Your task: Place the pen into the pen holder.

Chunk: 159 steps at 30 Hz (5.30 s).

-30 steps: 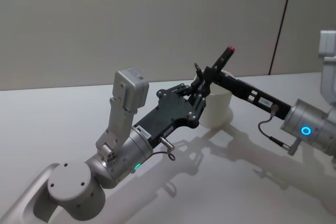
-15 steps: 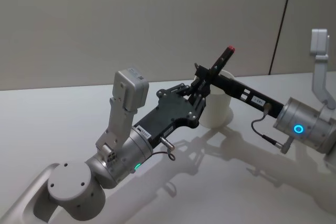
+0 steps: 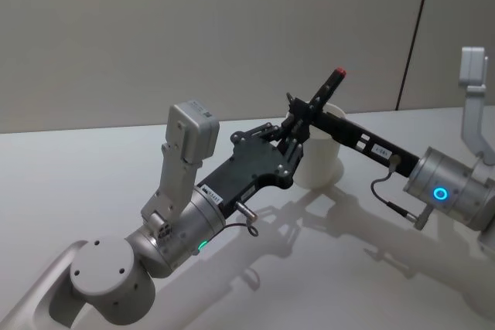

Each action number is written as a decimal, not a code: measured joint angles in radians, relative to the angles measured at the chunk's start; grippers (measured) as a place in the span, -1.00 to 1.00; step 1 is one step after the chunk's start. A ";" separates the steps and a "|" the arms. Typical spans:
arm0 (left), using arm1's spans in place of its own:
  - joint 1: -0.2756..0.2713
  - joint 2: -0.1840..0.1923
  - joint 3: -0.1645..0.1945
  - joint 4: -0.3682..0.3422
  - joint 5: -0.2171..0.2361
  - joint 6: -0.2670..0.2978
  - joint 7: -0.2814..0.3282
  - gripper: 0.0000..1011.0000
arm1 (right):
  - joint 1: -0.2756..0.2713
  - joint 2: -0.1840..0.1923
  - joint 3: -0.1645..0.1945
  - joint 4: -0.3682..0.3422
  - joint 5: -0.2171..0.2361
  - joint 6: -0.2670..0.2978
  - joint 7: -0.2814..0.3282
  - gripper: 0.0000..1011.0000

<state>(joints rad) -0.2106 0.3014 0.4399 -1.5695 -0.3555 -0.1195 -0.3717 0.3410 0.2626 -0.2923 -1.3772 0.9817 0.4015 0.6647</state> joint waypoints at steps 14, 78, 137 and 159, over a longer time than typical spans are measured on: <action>0.000 0.000 0.000 0.000 0.000 0.000 0.000 -0.64 | -0.014 0.006 -0.008 -0.018 0.034 -0.023 -0.020 0.98; 0.000 0.000 0.000 0.000 0.000 0.000 0.000 0.04 | -0.017 0.008 -0.021 -0.030 0.073 -0.056 -0.051 -0.60; 0.000 0.000 0.000 0.000 0.000 0.000 0.000 0.98 | 0.002 0.120 0.064 -0.095 -0.141 -0.335 -0.093 -0.60; 0.000 0.000 0.000 0.000 0.000 0.000 0.000 0.98 | 0.051 0.085 0.008 -0.026 -0.436 -0.480 -0.076 -0.60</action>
<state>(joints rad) -0.2106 0.3014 0.4398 -1.5695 -0.3555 -0.1195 -0.3718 0.3917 0.3475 -0.2845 -1.4032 0.5457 -0.0780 0.5888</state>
